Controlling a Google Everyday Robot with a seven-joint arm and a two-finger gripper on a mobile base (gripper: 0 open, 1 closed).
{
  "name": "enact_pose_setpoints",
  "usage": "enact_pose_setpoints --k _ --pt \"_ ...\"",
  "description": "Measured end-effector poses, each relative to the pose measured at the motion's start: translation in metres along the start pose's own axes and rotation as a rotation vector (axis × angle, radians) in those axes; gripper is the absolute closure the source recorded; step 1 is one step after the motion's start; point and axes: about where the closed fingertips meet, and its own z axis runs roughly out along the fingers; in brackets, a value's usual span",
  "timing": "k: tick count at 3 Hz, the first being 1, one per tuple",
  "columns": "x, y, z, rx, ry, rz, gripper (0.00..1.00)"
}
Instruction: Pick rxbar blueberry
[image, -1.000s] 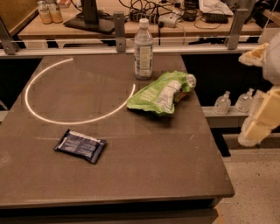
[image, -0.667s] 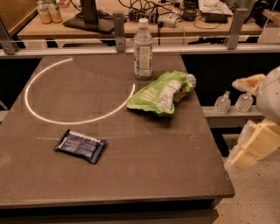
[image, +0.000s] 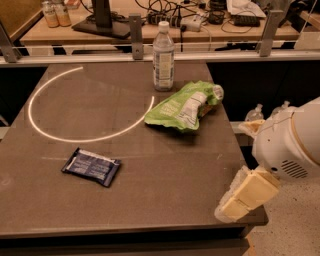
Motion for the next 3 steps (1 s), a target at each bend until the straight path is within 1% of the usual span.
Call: enact_pose_setpoints --k 1,2,3 --pt "-0.013 0.010 -0.005 -0.019 -0.035 -0.013 0.00" --pt "-0.035 0.036 -0.008 -0.024 -0.094 0.004 0.00" --pt "-0.065 0.066 0.003 -0.010 -0.147 0.041 0.00"
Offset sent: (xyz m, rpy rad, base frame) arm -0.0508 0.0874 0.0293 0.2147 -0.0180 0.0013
